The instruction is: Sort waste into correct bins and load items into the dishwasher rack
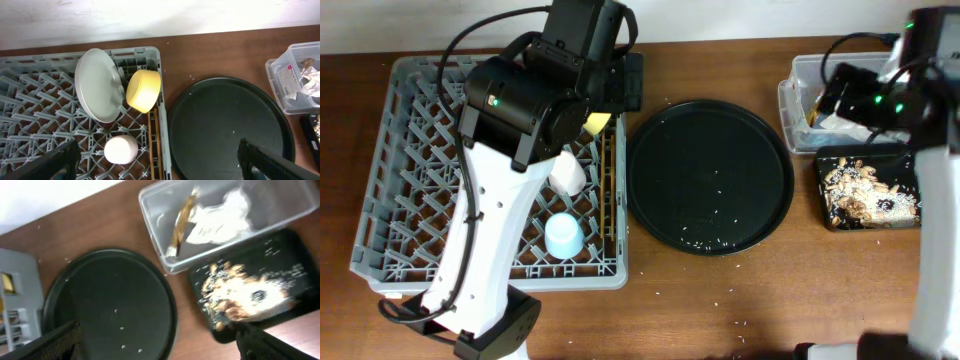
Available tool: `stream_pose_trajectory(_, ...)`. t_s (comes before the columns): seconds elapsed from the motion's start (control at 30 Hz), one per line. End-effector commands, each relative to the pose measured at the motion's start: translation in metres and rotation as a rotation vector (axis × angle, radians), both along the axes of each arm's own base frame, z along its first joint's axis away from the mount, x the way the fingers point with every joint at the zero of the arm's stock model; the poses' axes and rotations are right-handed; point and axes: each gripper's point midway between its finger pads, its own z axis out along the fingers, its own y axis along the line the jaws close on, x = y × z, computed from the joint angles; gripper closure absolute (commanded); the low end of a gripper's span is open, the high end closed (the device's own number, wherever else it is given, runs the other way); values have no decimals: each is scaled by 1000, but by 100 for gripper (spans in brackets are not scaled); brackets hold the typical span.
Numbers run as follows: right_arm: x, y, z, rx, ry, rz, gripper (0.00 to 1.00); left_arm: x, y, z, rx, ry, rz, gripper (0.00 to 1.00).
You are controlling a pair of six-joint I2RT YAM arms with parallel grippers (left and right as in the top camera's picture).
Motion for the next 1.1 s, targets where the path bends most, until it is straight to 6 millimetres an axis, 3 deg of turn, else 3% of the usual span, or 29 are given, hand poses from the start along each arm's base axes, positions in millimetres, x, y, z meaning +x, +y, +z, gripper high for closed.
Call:
stream_pose_trajectory(0.0,-29,11,43,-193,-184,59,2,1,1,-1,17,1,-6,0)
stream_pose_trajectory(0.03,-31,22,48,-200,-289,135,2,1,1,-1,17,1,-6,0)
stream_pose_trajectory(0.07,-40,32,40,-211,-371,213,2,1,1,-1,17,1,-6,0)
stream_pose_trajectory(0.17,-87,43,-22,-177,-528,263,1,1,1,-1,17,1,-6,0)
stream_pose_trajectory(0.2,-93,48,-38,-165,-568,282,2,1,1,-1,17,1,-6,0)
stream_pose_trajectory(0.33,-104,77,-99,-119,-817,361,1,1,1,-1,17,1,-6,0)
stream_pose_trajectory(0.47,-115,77,-144,6,-903,297,2,1,1,-1,17,1,-6,0)
stream_pose_trajectory(0.63,-122,78,-175,-35,-836,330,2,1,1,-1,18,1,-6,0)
stream_pose_trajectory(1.07,-122,79,-176,-34,-832,334,1,1,0,-2,19,4,-7,0)
